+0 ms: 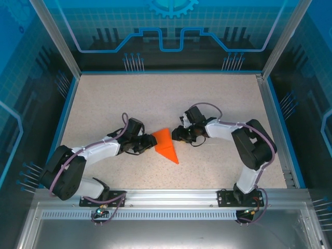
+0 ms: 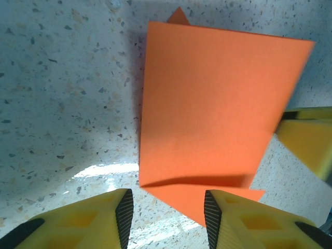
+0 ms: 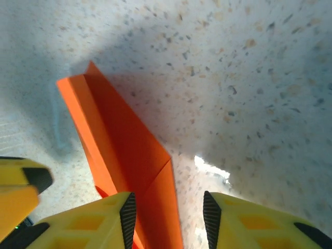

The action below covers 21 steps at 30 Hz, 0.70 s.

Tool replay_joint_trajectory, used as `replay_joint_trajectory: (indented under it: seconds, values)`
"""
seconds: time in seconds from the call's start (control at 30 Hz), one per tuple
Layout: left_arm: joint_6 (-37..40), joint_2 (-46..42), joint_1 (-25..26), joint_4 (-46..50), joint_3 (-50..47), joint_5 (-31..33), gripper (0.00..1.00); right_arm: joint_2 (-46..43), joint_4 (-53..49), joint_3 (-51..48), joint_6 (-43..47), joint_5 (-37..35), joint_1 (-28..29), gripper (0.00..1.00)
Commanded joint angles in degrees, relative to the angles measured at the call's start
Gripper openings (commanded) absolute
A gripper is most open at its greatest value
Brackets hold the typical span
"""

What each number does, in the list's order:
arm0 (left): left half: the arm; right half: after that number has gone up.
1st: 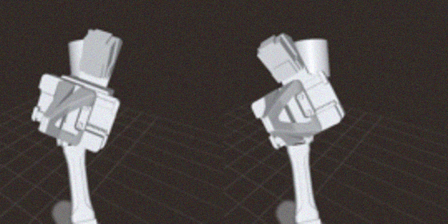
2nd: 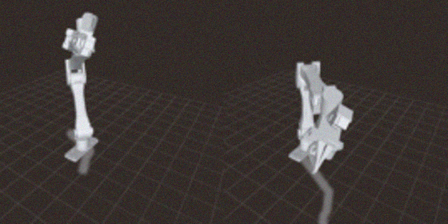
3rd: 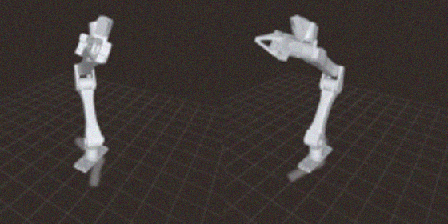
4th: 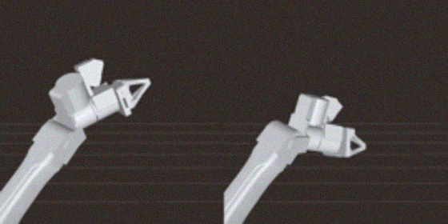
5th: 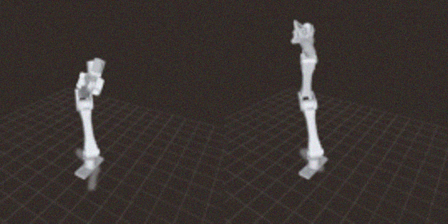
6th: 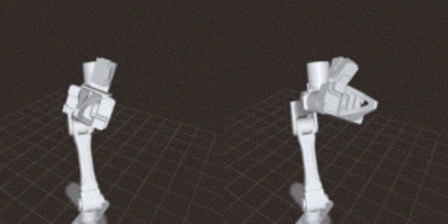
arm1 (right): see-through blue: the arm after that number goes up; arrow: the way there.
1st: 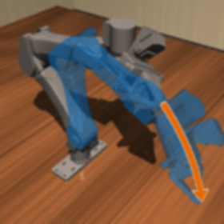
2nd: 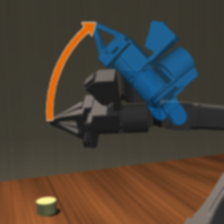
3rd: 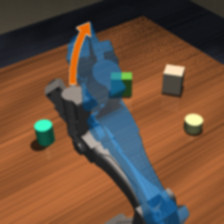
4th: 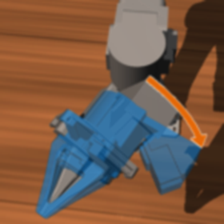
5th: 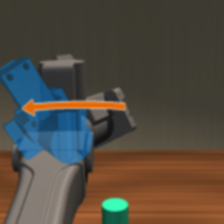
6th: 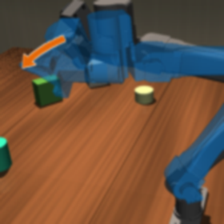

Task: Fold a paper plane with a square sheet of paper (pick it up from the middle)
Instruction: Fold the wing for the fifth time at the center of the table.

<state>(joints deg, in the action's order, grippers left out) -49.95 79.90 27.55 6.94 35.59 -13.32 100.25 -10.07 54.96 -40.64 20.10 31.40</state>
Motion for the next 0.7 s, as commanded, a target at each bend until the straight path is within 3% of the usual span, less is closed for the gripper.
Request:
replay_joint_trajectory:
  seconds: [0.0, 0.13, 0.3, 0.47, 0.67]
  values:
    - [-1.4, 0.4, 0.3, -0.7, 1.5, 0.2, 0.44, -6.6, -6.3, 1.2, 5.0, -1.9, -0.8, 0.44]
    - [-1.5, 0.1, 0.3, -0.6, 1.3, 1.4, 0.44, -6.4, -13.8, 6.6, 13.1, 7.5, 0.8, 0.3]
    - [-3.7, 1.3, -0.1, -1.7, 0.5, 1.8, 0.44, -4.4, -20.0, 9.1, 17.6, 7.2, 6.5, 0.16]
    - [-4.6, 1.7, -1.1, -2.2, 0.2, 1.8, 0.44, -2.2, -19.5, 8.9, 18.6, 11.1, 8.4, 0.12]
    - [-4.5, 2.8, -2.3, -2.9, 0.3, 0.5, 0.44, 2.0, -21.1, 10.9, 20.2, 8.6, 9.2, 0.13]
